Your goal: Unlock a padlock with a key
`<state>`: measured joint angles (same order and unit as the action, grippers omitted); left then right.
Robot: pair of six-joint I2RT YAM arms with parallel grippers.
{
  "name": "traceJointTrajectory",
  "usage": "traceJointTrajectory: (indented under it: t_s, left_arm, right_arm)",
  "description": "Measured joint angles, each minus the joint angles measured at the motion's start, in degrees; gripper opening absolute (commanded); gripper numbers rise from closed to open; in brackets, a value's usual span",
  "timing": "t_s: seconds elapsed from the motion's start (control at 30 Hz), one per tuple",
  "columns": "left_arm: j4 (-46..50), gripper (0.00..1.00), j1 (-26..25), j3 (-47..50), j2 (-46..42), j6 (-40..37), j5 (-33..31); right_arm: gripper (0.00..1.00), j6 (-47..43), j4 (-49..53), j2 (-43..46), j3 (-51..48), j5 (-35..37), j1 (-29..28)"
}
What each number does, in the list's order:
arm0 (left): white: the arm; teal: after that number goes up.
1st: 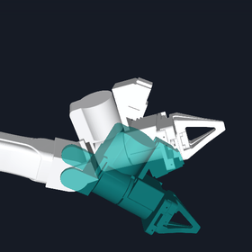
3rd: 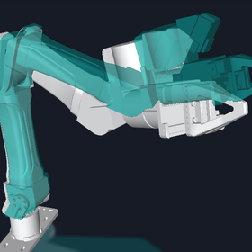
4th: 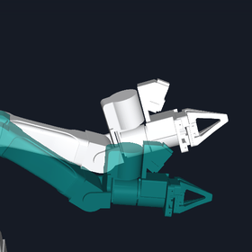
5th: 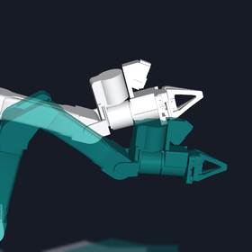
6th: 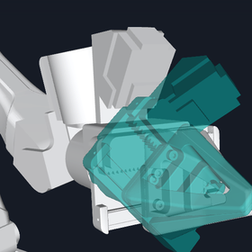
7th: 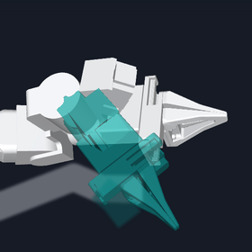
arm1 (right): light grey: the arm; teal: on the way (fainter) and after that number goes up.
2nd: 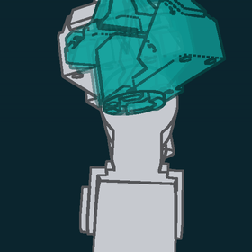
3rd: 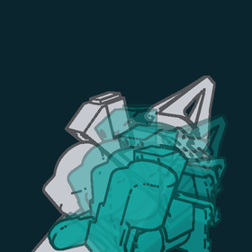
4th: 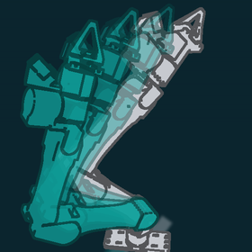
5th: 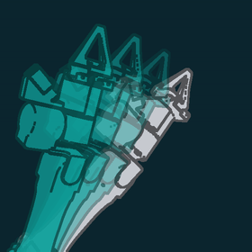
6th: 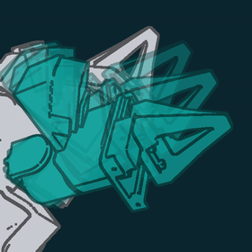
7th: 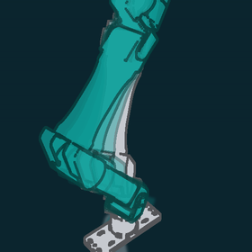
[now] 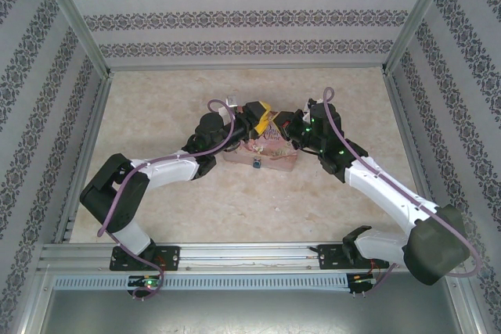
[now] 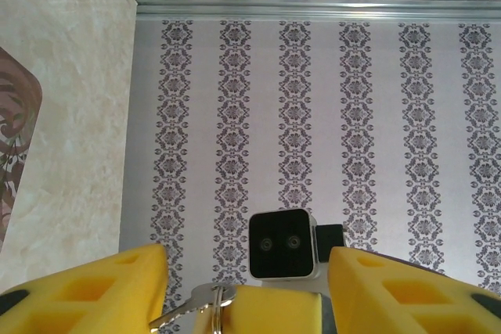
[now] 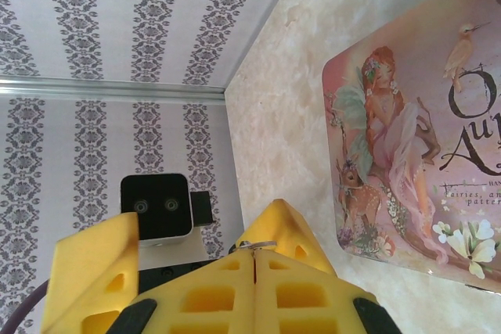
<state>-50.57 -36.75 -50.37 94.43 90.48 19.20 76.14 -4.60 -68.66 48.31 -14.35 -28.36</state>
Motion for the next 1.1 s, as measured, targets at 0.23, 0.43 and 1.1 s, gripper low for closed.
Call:
traceJointTrajectory:
  t_s: [0.23, 0.43, 1.1]
  left_arm:
    - [0.04, 0.42, -0.02, 0.02, 0.0, 0.07, 0.0]
    - [0.07, 0.31, -0.02, 0.02, 0.0, 0.11, -0.22]
    - [1.62, 0.0, -0.02, 1.01, -1.25, -0.46, -1.44]
  right_arm:
    - [0.0, 0.0, 0.09, 0.04, 0.0, 0.0, 0.0]
    - [0.0, -0.09, 0.09, 0.04, 0.0, 0.0, 0.0]
    - [0.0, -1.31, 0.09, 0.85, -0.98, -0.02, 0.13]
